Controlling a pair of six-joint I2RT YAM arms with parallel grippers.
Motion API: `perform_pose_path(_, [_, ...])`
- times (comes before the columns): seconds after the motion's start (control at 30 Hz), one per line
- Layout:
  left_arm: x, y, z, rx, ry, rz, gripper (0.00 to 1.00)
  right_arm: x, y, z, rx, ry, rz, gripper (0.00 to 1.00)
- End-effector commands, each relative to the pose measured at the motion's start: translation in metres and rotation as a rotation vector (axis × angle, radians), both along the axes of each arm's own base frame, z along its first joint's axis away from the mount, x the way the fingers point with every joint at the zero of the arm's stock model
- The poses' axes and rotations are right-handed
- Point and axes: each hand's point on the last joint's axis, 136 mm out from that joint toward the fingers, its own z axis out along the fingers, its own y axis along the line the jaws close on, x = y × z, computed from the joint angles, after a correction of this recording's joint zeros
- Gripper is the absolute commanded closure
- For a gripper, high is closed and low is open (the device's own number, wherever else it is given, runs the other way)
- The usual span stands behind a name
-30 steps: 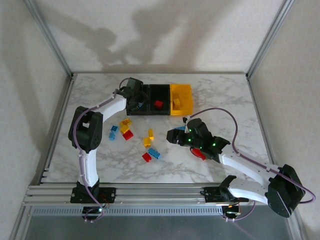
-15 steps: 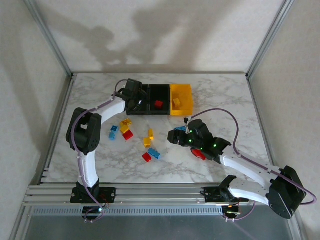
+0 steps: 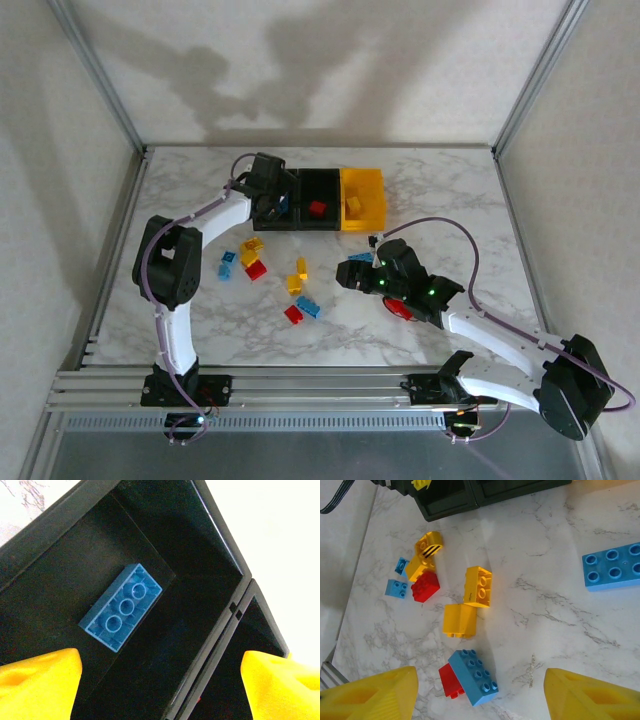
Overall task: Sort the legos into containers by color
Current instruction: Place the lego in the container, then pick up the lego from the center of the table.
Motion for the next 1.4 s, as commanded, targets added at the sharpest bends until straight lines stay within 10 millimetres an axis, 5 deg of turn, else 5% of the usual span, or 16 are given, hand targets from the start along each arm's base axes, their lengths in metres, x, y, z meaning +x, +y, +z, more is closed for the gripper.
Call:
perform_pose_path(0.0, [-0.002,-0.004,0.037,0.015,-0.068,-0.037,0.19,-0.002,-0.003,-0.001,-0.015,-0.016,-0.009,0.32])
perform_pose_path(0.2, [-0.018,-0.015,0.071,0.054,-0.133,-0.174,0.2,0.0,-0.01,0.003,-0.033,-0.028,-0.037,0.32])
perform_pose_path(0.4, [-0.058,-0.02,0.085,0.175,-0.138,-0.349,0.21,0.006,-0.014,0.009,-0.069,-0.036,-0.063,0.32])
perform_pose_path(0.67, [-0.141,-0.025,0.05,0.289,-0.054,-0.535,0.22,0.015,-0.018,0.0,-0.124,-0.015,-0.103,0.33])
perform_pose_path(0.87, [-0.183,-0.021,0.029,0.32,-0.036,-0.577,0.23,0.026,-0.025,-0.01,-0.232,0.028,-0.155,0.31])
perform_pose_path(1.37, [-0.224,-0.019,0.005,0.374,0.013,-0.68,0.23,0.029,-0.087,-0.028,-0.371,0.176,-0.345,0.27])
